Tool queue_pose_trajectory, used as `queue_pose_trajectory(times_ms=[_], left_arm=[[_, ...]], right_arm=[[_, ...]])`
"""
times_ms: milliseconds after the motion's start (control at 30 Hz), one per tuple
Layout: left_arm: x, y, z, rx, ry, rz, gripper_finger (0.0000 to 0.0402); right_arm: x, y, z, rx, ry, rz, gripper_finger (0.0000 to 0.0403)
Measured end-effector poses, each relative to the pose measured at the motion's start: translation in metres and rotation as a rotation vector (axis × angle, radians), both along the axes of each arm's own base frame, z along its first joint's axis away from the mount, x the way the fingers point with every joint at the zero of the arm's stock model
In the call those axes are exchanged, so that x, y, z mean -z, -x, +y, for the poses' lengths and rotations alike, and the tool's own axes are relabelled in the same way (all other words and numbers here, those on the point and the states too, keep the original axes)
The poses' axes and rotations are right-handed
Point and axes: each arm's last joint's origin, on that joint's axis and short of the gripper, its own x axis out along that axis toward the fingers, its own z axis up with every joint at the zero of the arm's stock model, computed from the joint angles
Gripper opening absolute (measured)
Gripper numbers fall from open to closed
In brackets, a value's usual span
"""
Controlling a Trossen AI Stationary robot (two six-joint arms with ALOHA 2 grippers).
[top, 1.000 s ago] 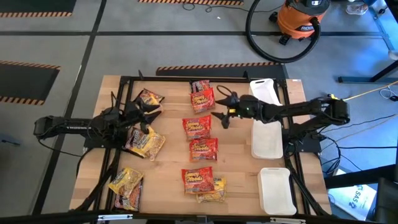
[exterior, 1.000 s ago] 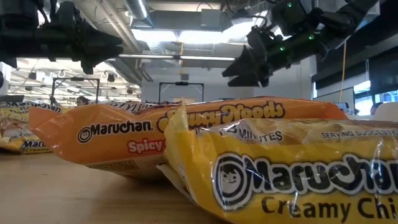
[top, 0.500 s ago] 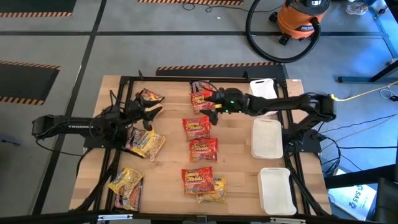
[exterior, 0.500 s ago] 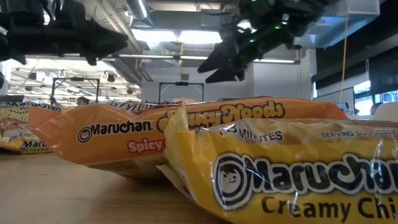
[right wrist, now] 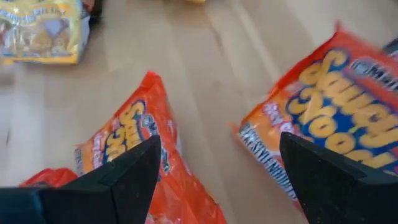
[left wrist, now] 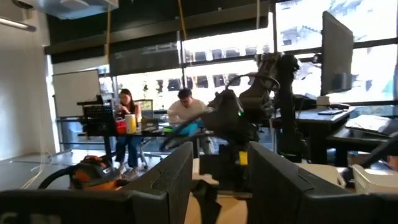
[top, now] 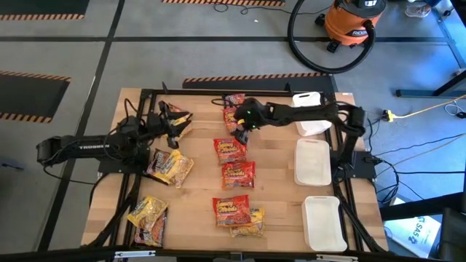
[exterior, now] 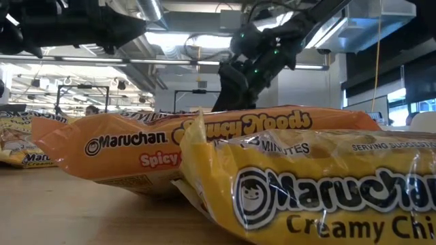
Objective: Sort Maruchan noodles
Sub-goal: Put the orange noodle pack into the top white bin
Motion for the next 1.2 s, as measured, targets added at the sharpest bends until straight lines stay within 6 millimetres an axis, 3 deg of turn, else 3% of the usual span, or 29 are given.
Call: queue_pose_trajectory(times_ms=[367,967,1067,1200], left_arm=[[0.0,0.0,0.0,0.0,0.003,0.0,0.0147],[0.0,0.0,0.0,0.009,0.017,-0.007,0.0147],[0.0,0.0,0.0,0.009,0.017,-0.007,0.0147],[0.0,0.0,0.0,0.009,0.017,-0.008,0.0147]], right_arm=[[0.037,-0.011,-0.006,-0.054,-0.097,0.015,0.0308],[0.062,-0.012,-0.003,-0.208,-0.335,0.014,0.0307],[0.062,-0.013,-0.003,-0.211,-0.333,0.01,0.0291],[0.063,-0.013,-0.002,-0.246,-0.329,0.001,0.024]])
